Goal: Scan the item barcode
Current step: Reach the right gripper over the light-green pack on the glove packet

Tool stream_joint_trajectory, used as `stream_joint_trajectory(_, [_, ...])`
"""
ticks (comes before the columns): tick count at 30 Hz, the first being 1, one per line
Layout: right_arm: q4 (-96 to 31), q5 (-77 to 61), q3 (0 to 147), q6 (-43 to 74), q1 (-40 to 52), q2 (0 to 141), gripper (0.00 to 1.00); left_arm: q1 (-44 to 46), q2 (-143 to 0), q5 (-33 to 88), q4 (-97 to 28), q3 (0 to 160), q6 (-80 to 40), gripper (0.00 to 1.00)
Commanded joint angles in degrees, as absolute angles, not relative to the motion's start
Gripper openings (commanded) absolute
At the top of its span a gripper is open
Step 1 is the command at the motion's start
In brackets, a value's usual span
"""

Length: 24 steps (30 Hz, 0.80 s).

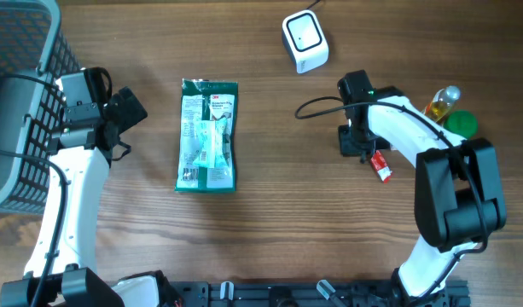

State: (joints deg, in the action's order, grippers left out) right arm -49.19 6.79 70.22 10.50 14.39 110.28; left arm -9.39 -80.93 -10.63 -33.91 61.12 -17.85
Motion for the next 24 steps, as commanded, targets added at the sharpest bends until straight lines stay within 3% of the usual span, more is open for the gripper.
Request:
stream_joint_trajectory(1, [-49.08, -15.53, 78.30, 8.38, 17.76, 110.34, 0.10, -9.65, -80.68, -10.35, -33.89, 61.93, -16.93, 1.00])
stream_joint_trajectory(3, [-46.96, -25.50, 80.97, 8.58, 20.29, 110.34, 0.22, -9.65, -80.68, -10.35, -33.89, 61.93, -16.93, 1.00])
stream_joint_trajectory(6, [-38.70, -35.75, 81.65, 11.68, 24.38, 110.34, 0.29, -9.65, -80.68, -10.35, -33.89, 61.93, -16.93, 1.00])
stream_joint_trajectory(7, [-35.94, -35.88, 81.60, 14.22, 25.96, 110.39, 0.38, -9.65, -80.68, -10.35, -33.89, 61.93, -16.93, 1.00])
stream_joint_trajectory(9, [-30.24, -33.89, 80.90, 17.21, 29.34, 110.41, 0.41, -9.65, -80.68, -10.35, -33.89, 61.93, -16.93, 1.00])
stream_joint_trajectory(11, [-25.80, -29.82, 80.40, 17.12, 32.93, 110.48, 0.51, -9.65, -80.68, -10.35, -33.89, 61.93, -16.93, 1.00])
stream_joint_trajectory(17, [-22.44, -7.05, 80.12, 16.69, 43.11, 111.26, 0.51, -9.65, -80.68, -10.35, -33.89, 61.93, -16.93, 1.00])
stream_joint_trajectory(24, [-20.97, -3.88, 80.12, 18.28, 47.05, 112.44, 0.53, -9.65, -80.68, -10.35, -33.89, 61.93, -16.93, 1.00])
